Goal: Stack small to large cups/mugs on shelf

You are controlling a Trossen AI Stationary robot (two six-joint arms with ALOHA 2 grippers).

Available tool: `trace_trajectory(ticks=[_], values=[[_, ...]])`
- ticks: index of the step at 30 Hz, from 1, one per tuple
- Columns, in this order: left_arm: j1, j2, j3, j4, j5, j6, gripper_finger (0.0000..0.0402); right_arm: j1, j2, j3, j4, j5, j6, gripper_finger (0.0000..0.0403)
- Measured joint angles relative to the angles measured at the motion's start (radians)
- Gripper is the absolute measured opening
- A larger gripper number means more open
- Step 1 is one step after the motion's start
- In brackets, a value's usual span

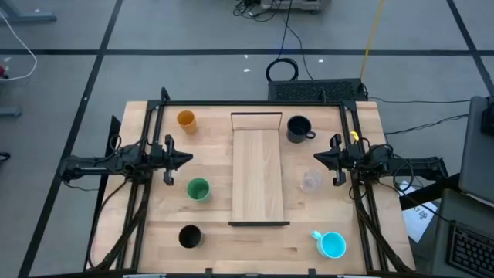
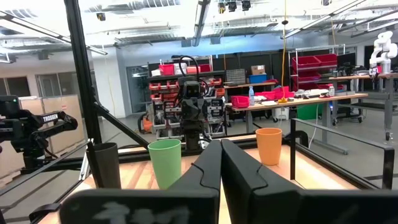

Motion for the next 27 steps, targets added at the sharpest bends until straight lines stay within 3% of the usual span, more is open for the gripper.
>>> trace_trajectory(ticks=[27], values=[[0.000,0.000,0.000,0.000,0.000,0.000,0.0026,0.000,0.000,0.000,0.000,0.000,0.020,0.0000]])
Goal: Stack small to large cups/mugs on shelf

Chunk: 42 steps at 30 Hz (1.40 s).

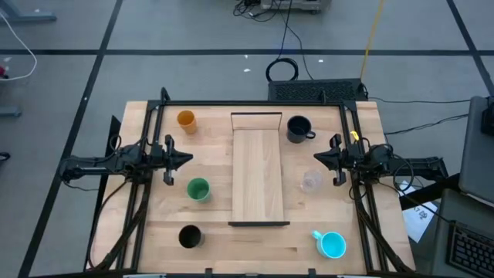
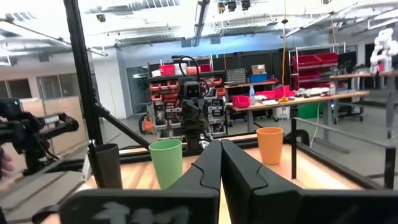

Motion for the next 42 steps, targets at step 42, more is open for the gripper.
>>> trace_trajectory(ticks=[42], values=[[0.000,0.000,0.000,0.293,-0.091,-0.287,0.0026,-0.004,0.007,0.000,0.238,0.131,0.174,0.0000]])
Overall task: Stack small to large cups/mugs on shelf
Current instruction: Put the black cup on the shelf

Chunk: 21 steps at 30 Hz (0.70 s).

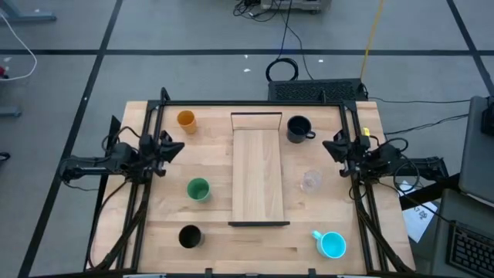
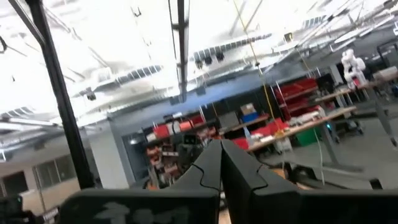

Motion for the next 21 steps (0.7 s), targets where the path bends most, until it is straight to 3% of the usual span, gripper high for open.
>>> trace_trajectory(ticks=[7,10,15,21], values=[[0.000,0.044,0.120,-0.011,0.021,-0.014,0.0026,0.000,0.012,0.066,0.005,-0.012,-0.068,0.0000],[0.000,0.109,0.277,-0.184,0.022,-0.004,0.0026,0.000,0.050,0.153,-0.051,-0.016,-0.101,0.0000],[0.000,0.332,0.587,-0.499,0.046,-0.040,0.0026,0.000,0.170,0.327,-0.210,-0.016,-0.111,0.0000],[0.000,0.606,0.960,-0.849,0.077,-0.153,0.0026,0.000,0.326,0.633,-0.537,-0.036,-0.058,0.0000]])
